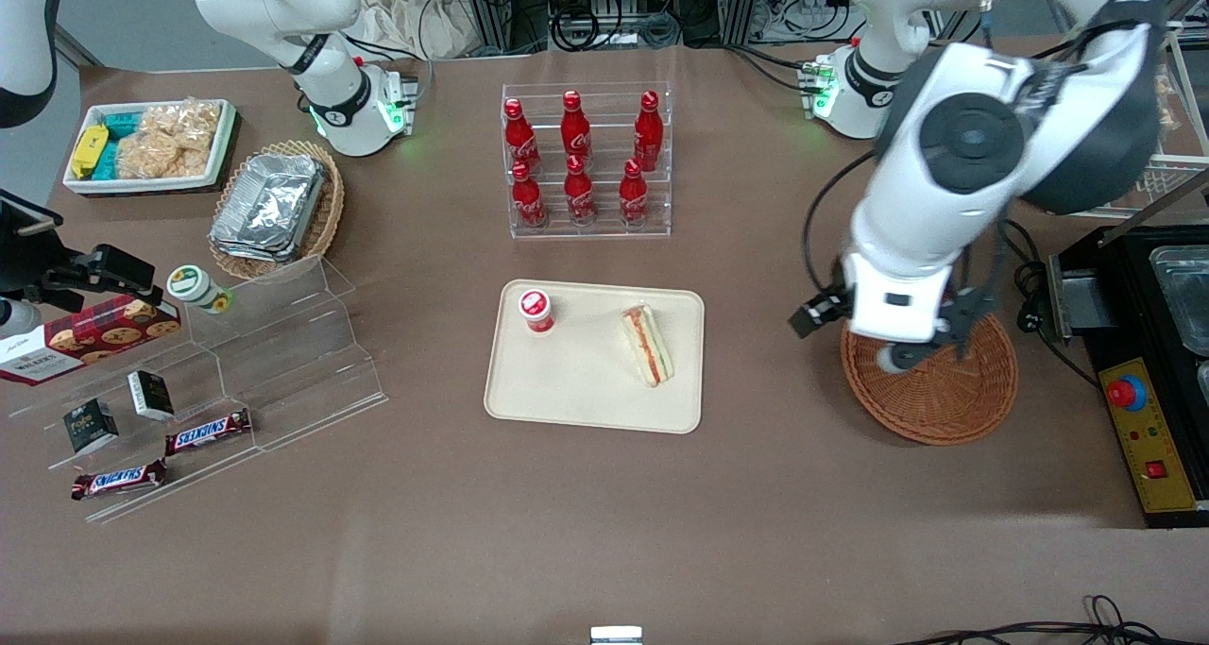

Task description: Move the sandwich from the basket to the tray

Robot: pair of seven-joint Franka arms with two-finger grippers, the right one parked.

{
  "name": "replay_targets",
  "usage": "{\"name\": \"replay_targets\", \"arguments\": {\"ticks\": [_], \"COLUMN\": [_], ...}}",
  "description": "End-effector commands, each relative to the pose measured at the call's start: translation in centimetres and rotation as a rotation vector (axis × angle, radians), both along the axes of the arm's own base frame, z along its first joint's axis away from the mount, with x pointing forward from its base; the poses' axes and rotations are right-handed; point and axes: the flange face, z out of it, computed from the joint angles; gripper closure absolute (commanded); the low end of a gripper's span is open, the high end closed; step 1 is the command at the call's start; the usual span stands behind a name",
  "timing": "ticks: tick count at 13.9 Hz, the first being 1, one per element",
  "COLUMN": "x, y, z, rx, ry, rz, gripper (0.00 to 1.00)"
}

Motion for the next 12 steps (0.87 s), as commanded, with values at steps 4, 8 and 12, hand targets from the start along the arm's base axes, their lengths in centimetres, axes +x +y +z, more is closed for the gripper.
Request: {"name": "replay_targets", "arguments": {"ticks": [4, 8, 12], "x": [-0.4, 0.1, -2.6], "y": [8.9, 15.8, 19.4], "z": [2.2, 3.3, 4.2], "rx": [-0.026, -0.05, -0.022], "ry": [0.031, 0.04, 0.029], "rz": [-0.177, -0.299, -0.382], "gripper": [0.0, 0.0, 0.0]}}
